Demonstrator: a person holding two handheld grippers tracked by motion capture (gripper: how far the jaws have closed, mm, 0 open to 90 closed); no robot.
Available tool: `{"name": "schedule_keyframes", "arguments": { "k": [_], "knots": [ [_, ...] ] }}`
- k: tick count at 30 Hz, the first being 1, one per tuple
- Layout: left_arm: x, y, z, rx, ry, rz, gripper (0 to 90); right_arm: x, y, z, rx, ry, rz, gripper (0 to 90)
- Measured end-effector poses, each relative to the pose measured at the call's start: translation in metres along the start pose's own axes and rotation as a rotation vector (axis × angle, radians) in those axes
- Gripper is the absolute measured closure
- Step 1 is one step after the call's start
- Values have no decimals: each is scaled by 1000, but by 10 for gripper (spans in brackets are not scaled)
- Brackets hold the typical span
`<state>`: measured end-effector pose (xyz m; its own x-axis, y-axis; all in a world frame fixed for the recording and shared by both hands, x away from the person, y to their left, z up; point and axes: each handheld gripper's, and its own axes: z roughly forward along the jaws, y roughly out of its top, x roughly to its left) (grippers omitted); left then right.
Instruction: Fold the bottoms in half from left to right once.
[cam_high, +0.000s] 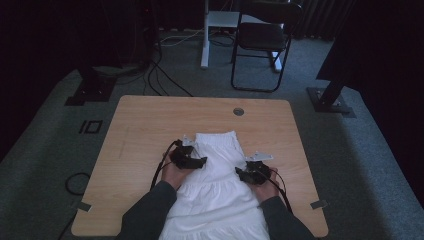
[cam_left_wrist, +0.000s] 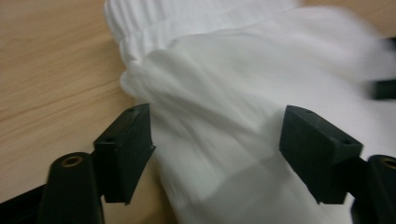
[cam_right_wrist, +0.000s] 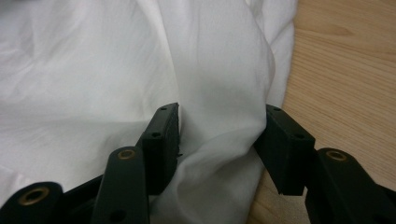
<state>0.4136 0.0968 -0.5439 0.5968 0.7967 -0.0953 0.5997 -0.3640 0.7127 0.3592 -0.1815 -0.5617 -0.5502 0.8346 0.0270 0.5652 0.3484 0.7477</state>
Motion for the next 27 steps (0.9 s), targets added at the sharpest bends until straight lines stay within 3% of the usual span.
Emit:
{"name": "schedule_keyframes", "arguments": {
  "k": [5, 14, 27],
  "knots": [
    [3, 2, 14, 11, 36, 26, 250, 0, -1, 0, -5, 0, -1, 493],
    [8, 0, 19, -16, 103, 51, 214, 0, -1, 0, -5, -2, 2, 494],
    [6, -2, 19, -28, 107, 53, 217, -1, 3, -1, 30, 32, -13, 462]
  ]
}}
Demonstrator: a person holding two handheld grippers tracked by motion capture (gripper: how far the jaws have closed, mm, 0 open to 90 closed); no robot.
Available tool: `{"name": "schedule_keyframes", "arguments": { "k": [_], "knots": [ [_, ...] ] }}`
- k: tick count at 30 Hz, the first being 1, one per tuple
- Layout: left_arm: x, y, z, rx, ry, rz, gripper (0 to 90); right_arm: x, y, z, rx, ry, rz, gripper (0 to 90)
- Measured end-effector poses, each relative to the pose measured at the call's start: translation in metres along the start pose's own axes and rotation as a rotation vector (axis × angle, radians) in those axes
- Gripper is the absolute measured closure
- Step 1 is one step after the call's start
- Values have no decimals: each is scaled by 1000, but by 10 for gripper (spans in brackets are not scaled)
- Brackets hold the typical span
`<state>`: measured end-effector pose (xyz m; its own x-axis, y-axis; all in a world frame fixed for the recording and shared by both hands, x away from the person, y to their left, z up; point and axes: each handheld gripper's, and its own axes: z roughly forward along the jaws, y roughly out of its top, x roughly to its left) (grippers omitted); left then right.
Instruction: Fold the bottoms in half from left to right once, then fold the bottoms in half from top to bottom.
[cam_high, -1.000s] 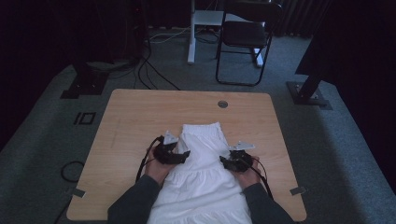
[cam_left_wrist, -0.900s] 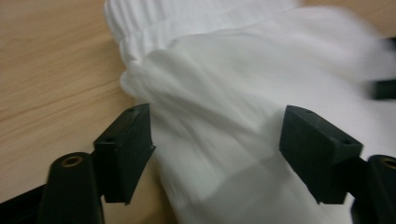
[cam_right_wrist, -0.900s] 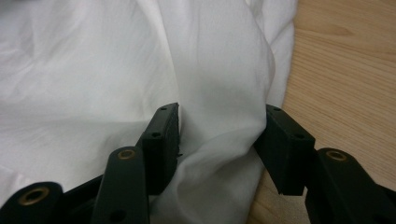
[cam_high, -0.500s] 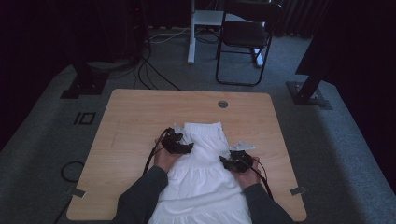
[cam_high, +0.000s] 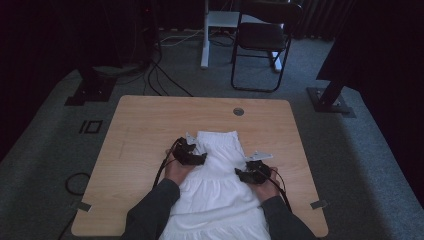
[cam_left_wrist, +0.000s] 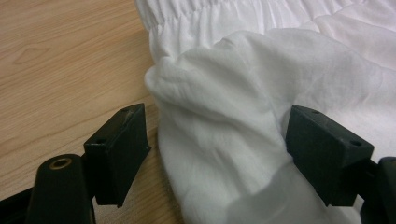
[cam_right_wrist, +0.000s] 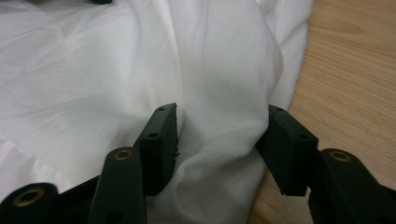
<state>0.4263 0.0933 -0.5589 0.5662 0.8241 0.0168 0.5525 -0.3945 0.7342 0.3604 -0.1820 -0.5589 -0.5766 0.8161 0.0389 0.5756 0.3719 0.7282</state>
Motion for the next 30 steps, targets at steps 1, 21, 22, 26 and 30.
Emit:
{"name": "schedule_keyframes", "arguments": {
  "k": [1, 21, 22, 26, 30],
  "knots": [
    [0, 0, 0, 0, 0, 0, 217, 0, 1, -1, 12, 15, -2, 439],
    [-1, 0, 0, -5, -8, 2, 231, -36, 71, 51, 84, 2, -81, 158],
    [-1, 0, 0, -5, -8, 1, 231, -37, 71, 55, 97, -4, -75, 195],
    [0, -1, -2, -10, -21, 8, 292, -39, 72, 60, 82, 24, -51, 427],
    [-1, 1, -4, -8, -56, -7, 528, -36, 77, 61, 89, 46, -47, 678]
  ]
}}
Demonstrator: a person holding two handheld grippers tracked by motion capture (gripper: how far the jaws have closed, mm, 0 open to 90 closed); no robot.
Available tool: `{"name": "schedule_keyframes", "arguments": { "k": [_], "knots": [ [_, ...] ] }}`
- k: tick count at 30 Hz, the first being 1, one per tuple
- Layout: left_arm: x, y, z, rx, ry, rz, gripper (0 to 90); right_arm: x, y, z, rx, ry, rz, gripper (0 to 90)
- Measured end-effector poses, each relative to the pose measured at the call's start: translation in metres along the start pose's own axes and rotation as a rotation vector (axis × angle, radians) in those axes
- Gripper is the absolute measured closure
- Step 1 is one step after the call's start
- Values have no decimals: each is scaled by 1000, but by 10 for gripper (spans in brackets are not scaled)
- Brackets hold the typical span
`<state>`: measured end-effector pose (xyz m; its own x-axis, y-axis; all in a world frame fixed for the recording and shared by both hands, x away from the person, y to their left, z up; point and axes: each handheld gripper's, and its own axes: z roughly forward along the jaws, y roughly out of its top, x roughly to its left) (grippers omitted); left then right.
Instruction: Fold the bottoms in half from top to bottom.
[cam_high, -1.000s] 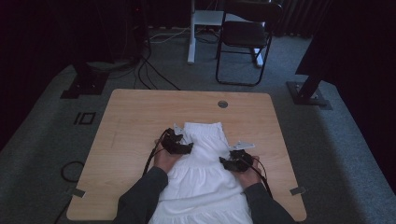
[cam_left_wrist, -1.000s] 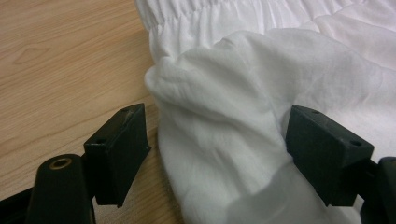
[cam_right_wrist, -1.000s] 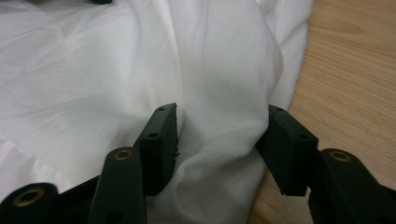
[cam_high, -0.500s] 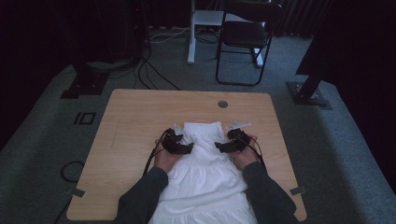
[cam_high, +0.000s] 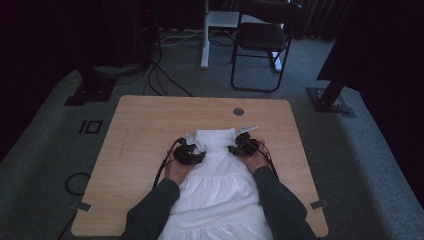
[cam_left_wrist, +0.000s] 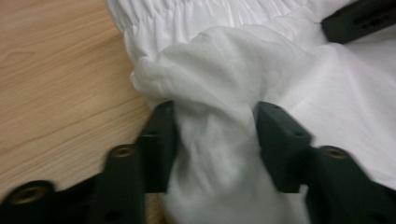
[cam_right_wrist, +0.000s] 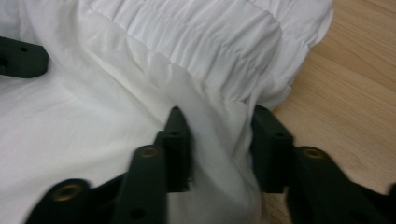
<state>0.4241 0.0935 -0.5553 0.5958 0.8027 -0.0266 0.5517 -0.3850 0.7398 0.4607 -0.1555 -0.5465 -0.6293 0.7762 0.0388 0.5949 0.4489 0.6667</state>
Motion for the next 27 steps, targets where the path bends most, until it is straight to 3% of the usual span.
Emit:
{"name": "schedule_keyframes", "arguments": {
  "k": [2, 3, 4, 5, 6, 9, 10, 13, 14, 15, 17, 18, 19, 21, 22, 23, 24, 27],
  "knots": [
    [2, 2, 0, 11, -48, -29, 646, -1, 2, 1, 7, 19, 13, 776],
    [2, 2, 0, 11, -48, -29, 723, -1, 2, 1, 7, 19, 13, 776],
    [7, 4, 1, 24, -97, -71, 792, -6, 3, 1, 10, 66, 61, 835],
    [7, 4, 1, 24, -97, -71, 809, -6, 3, 1, 10, 66, 61, 835],
    [12, 8, 2, 38, -130, -82, 820, -10, 3, 1, 11, 86, 73, 841],
    [15, 14, 0, 31, -125, -68, 833, -13, 5, 0, 2, 90, 79, 845],
    [19, 25, -5, 6, -125, -71, 833, -15, 10, -6, -24, 87, 70, 845],
    [23, 37, -11, -25, -122, -77, 833, -17, 19, -14, -56, 75, 62, 845],
    [27, 56, -19, -65, -113, -63, 833, -20, 33, -25, -93, 53, 42, 845],
    [27, 56, -19, -65, -113, -63, 833, -20, 33, -25, -93, 53, 42, 845],
    [30, 72, -27, -93, -99, -43, 833, -22, 45, -36, -126, 41, 41, 846],
    [33, 92, -38, -131, -78, -20, 833, -25, 61, -51, -174, 22, 30, 845],
    [33, 92, -38, -131, -78, -20, 833, -25, 61, -51, -174, 22, 30, 845],
    [35, 115, -50, -179, -70, -6, 832, -27, 75, -64, -196, 0, 8, 845],
    [34, 133, -59, -200, -54, 19, 832, -30, 94, -83, -232, -26, 7, 845],
    [34, 133, -59, -200, -54, 19, 832, -30, 94, -83, -232, -26, 7, 845],
    [33, 141, -64, -216, -51, 24, 832, -30, 109, -99, -264, -60, -4, 845],
    [34, 155, -73, -238, -50, 21, 832, -30, 118, -110, -279, -80, -15, 844]
  ]
}}
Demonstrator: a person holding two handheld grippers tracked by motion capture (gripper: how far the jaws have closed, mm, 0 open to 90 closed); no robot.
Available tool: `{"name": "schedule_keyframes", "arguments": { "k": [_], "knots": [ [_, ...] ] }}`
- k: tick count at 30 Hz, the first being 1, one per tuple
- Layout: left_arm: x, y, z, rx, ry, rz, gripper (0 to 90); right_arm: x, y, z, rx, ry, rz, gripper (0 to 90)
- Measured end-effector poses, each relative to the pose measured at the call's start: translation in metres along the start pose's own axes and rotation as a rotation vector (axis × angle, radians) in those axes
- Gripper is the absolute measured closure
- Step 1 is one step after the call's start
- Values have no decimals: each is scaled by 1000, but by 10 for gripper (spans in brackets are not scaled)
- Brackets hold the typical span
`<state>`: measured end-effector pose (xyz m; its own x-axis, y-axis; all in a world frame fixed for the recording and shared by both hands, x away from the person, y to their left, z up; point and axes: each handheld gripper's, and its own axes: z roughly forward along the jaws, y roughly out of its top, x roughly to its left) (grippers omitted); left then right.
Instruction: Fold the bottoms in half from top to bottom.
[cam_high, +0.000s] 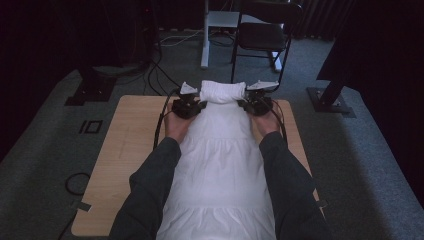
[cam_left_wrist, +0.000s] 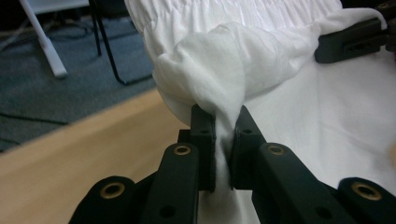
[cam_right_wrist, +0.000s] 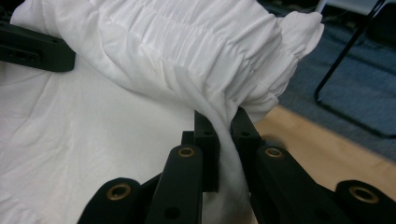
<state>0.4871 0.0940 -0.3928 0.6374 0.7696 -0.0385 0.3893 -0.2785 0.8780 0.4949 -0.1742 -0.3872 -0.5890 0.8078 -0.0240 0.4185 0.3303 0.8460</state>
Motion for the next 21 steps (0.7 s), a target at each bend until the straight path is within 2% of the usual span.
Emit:
{"name": "schedule_keyframes", "arguments": {
  "k": [1, 6, 7, 8, 9, 10, 11, 12, 13, 14, 15, 16, 17, 18, 19, 20, 21],
  "knots": [
    [-1, 4, -4, 1, -3, 6, 831, 0, 6, -6, -9, 0, -3, 843],
    [-6, 1, -11, 18, -21, 32, 828, 3, 2, -13, -10, 24, -2, 843],
    [-9, -3, -17, 22, -39, 44, 828, 4, -1, -16, -15, 32, -8, 842],
    [-13, -8, -25, 19, -64, 48, 826, 11, -9, -28, -32, 59, -28, 841],
    [-13, -8, -25, 19, -64, 48, 825, 13, -12, -32, -37, 66, -32, 841],
    [-20, -15, -36, 5, -96, 59, 823, 17, -16, -39, -43, 76, -38, 841],
    [-20, -15, -36, 5, -96, 59, 821, 17, -16, -39, -43, 76, -38, 841],
    [-28, -21, -48, -5, -120, 72, 821, 23, -24, -50, -42, 92, -39, 841],
    [-28, -21, -48, -5, -120, 72, 821, 23, -24, -50, -42, 92, -39, 841],
    [-38, -28, -59, -4, -137, 91, 821, 31, -33, -62, -50, 109, -43, 840],
    [-38, -28, -59, -4, -137, 91, 821, 31, -33, -62, -50, 109, -43, 840],
    [-48, -35, -71, -9, -148, 115, 821, 40, -43, -73, -52, 125, -46, 840],
    [-48, -35, -71, -9, -148, 115, 821, 40, -43, -73, -52, 125, -46, 840],
    [-58, -45, -82, -8, -158, 145, 821, 47, -54, -84, -56, 150, -43, 838],
    [-58, -45, -82, -8, -158, 145, 821, 47, -54, -84, -56, 150, -43, 838],
    [-68, -57, -93, -12, -172, 163, 819, 56, -67, -94, -57, 173, -43, 837],
    [-68, -57, -93, -12, -172, 163, 817, 56, -67, -94, -57, 173, -43, 837]
  ]
}}
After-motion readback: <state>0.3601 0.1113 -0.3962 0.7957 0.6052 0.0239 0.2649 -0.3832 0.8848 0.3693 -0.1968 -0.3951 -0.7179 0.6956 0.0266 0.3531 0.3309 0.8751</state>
